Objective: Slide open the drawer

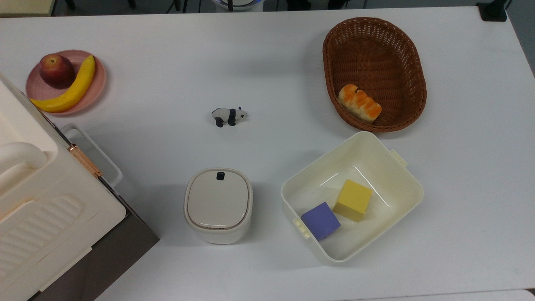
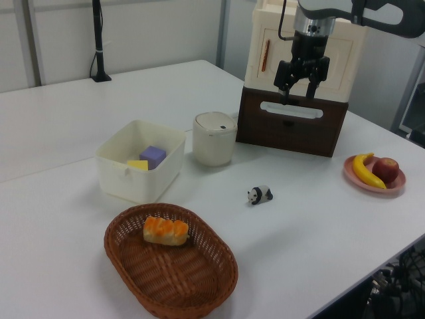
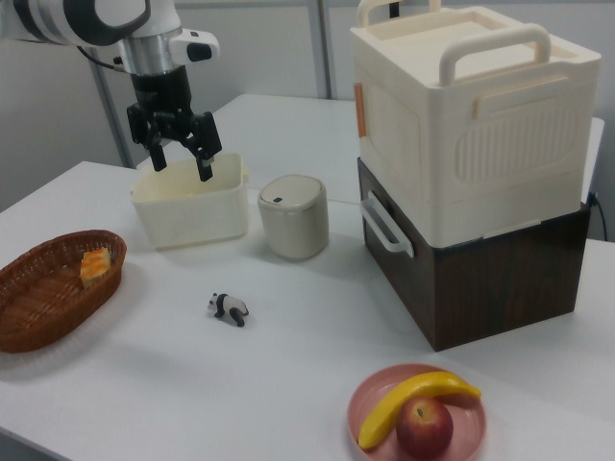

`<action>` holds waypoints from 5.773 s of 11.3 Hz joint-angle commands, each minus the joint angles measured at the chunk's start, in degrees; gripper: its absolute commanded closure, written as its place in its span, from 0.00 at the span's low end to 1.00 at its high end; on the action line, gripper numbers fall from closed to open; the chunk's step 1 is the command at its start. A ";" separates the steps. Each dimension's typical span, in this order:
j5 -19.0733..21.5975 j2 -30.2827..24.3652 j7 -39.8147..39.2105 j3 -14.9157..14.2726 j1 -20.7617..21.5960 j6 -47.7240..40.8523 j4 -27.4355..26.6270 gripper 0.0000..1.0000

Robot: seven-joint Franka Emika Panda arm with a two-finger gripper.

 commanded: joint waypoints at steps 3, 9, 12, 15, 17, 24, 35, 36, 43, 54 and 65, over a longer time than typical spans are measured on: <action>0.96 -0.70 0.36 -0.48 0.26 0.17 -0.62 0.00; 0.96 -0.43 0.10 -0.31 0.43 0.69 -0.89 0.00; 0.87 -0.08 -0.17 -0.22 0.26 6.38 -2.99 0.00; 0.34 0.53 -1.91 -0.13 0.17 11.05 -4.05 0.00; -0.27 1.24 -16.51 -0.13 -1.75 11.41 -4.05 0.00; -8.45 8.87 -46.92 -0.22 -9.31 26.14 -3.87 0.00; -8.89 18.29 -46.40 -0.22 -13.63 45.96 -3.52 0.00; -8.80 18.72 -46.40 -0.22 -13.63 45.96 -3.44 0.00; -8.80 20.75 -46.40 -0.13 -13.72 50.61 -3.08 0.00; -8.71 21.54 -46.31 0.22 -13.89 50.27 -3.52 0.00; -8.54 21.72 -45.08 0.48 -13.63 47.98 -4.58 0.00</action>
